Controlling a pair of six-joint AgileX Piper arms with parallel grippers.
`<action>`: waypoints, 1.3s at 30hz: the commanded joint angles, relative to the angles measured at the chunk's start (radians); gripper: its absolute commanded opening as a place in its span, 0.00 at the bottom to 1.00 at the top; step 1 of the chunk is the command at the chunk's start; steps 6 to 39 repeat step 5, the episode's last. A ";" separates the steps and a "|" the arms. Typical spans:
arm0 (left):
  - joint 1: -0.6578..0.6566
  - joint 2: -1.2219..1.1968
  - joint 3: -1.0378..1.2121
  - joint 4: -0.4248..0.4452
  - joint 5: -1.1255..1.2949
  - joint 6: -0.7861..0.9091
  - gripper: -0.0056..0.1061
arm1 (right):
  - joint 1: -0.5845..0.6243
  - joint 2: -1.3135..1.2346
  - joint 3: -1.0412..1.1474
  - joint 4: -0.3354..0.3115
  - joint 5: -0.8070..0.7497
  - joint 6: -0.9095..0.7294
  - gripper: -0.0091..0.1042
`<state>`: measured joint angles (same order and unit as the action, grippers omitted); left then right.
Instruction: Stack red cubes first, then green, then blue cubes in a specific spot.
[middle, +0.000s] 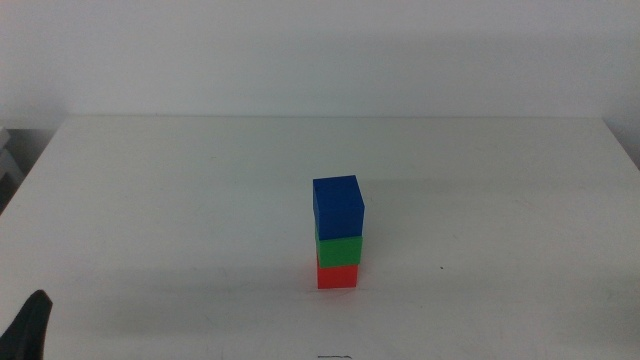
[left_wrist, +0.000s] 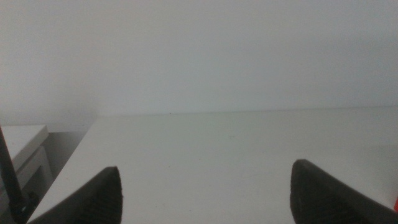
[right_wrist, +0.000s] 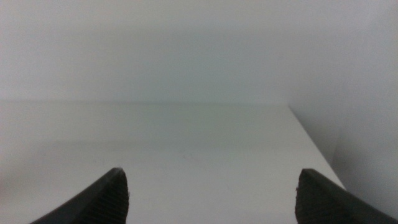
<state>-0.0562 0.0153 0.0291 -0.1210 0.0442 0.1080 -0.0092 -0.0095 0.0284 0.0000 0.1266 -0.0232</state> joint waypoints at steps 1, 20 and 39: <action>0.000 0.013 -0.002 -0.014 -0.086 -0.001 0.87 | -0.008 -0.023 -0.018 -0.012 -0.099 -0.009 0.83; 0.000 0.013 -0.002 -0.012 -0.085 -0.001 0.87 | -0.008 -0.023 -0.018 -0.012 -0.098 -0.009 0.83; 0.000 0.013 -0.002 -0.012 -0.085 -0.001 0.87 | -0.008 -0.023 -0.018 -0.012 -0.098 -0.009 0.83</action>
